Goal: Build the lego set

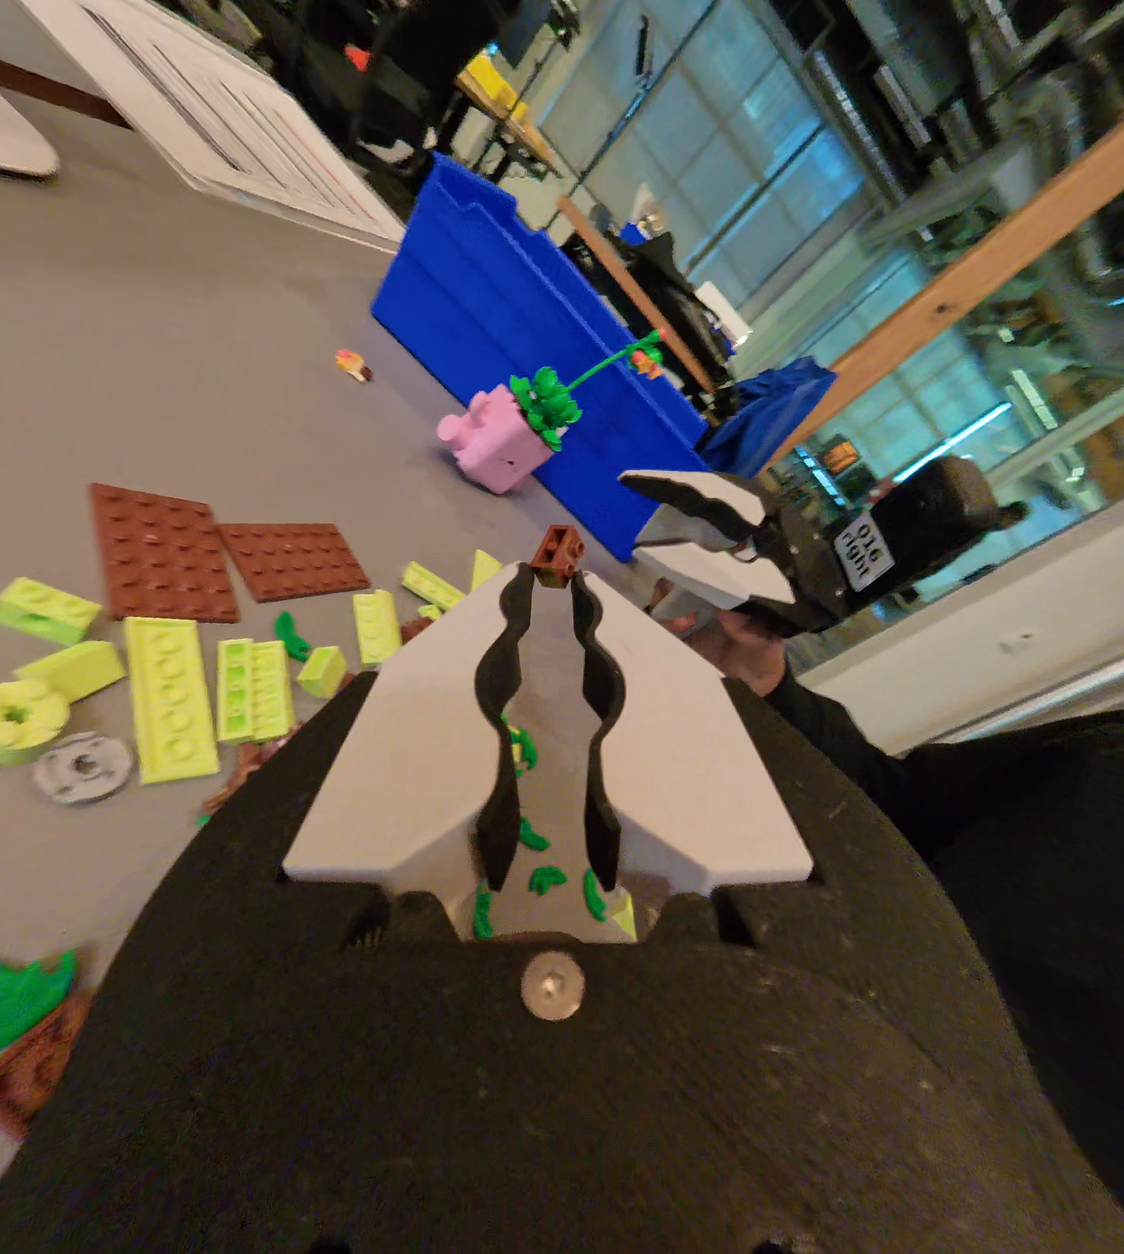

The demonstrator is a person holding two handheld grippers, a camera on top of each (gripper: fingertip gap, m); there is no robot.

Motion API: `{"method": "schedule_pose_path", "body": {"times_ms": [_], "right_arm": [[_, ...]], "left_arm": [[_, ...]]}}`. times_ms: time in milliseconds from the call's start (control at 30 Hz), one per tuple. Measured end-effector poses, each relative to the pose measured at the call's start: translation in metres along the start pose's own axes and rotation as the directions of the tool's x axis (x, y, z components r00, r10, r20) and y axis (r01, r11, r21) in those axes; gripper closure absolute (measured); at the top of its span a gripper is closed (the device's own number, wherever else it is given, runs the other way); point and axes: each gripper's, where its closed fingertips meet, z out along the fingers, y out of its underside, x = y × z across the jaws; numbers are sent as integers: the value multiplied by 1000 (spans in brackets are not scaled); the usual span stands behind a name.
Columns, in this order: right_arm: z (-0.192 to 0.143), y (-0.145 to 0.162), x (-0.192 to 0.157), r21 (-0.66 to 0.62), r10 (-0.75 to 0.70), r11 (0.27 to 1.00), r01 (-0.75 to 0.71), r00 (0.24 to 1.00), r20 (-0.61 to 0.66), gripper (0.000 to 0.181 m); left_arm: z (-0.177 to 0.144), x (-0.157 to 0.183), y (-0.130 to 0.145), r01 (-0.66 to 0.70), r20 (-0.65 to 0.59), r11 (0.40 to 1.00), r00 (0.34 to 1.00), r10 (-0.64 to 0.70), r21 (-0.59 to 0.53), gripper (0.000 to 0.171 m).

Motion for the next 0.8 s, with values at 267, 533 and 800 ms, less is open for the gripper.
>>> {"method": "schedule_pose_path", "body": {"times_ms": [267,533,800], "right_arm": [[-21,-54,-42,219,-354,902,372,928,-119,167],[-14,-53,-58,175,-472,849,499,864,-178,155],[-16,-58,-62,168,-570,759,629,767,-293,158]], "left_arm": [[10,34,4,107,-252,994,962,-108,-18,163],[18,62,8,162,-403,986,900,-168,-49,162],[23,85,11,220,-523,971,819,-234,-90,163]]}}
